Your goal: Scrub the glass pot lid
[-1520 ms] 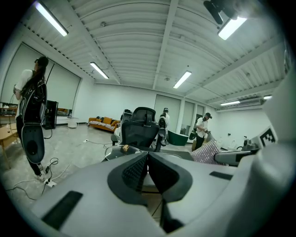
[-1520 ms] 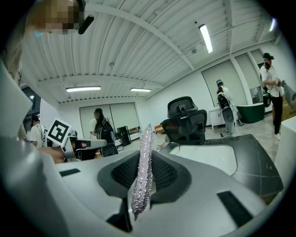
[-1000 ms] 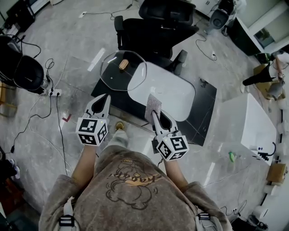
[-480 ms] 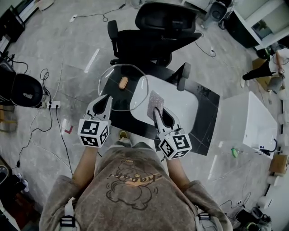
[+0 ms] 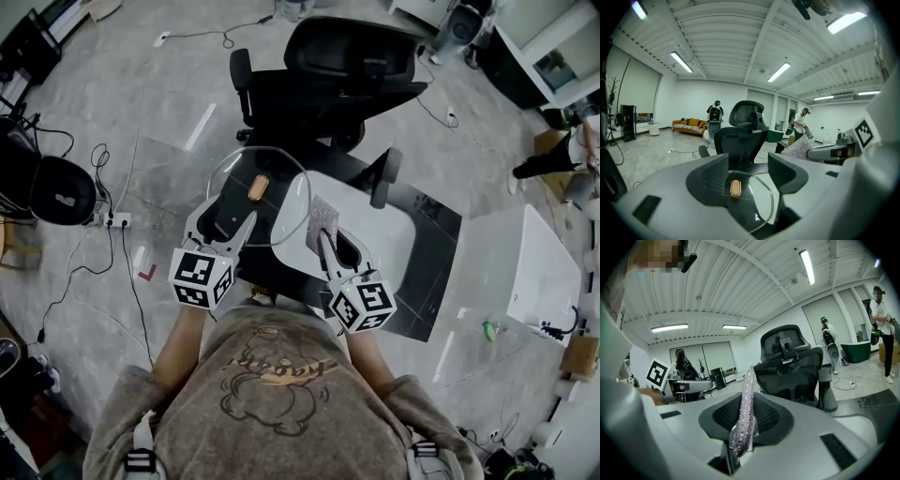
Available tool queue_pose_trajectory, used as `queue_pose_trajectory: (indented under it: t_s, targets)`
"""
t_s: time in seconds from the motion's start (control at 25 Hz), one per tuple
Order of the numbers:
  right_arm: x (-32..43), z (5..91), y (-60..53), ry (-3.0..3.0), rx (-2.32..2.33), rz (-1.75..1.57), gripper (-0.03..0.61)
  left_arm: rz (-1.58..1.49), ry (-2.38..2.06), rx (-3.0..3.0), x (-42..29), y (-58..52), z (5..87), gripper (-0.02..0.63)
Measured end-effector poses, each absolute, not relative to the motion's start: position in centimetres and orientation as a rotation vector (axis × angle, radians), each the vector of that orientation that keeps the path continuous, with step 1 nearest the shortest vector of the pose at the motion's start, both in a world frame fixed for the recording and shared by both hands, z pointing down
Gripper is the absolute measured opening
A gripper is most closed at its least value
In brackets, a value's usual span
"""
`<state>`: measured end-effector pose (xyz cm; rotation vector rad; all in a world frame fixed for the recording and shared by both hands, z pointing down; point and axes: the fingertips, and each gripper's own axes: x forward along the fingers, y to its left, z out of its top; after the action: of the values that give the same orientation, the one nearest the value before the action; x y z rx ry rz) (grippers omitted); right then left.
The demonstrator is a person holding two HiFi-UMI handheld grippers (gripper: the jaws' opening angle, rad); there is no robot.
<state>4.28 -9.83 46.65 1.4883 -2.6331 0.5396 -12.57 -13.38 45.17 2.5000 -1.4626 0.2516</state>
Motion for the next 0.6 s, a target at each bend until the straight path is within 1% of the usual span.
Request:
queue_pose_trajectory:
  t_s: [0.24,0.6]
  targets:
    - [4.3,46.9,-11.4,-2.656,1.463,0.543,0.084,0.387,-1.485,2.496,-12.0,-15.2,46.8,0.259]
    - [5.8,47.1,-12.2,-2.642,1.476,0.545,0.084,0.587,-1.427,2.437,-10.5,-19.6,53.9,0.256]
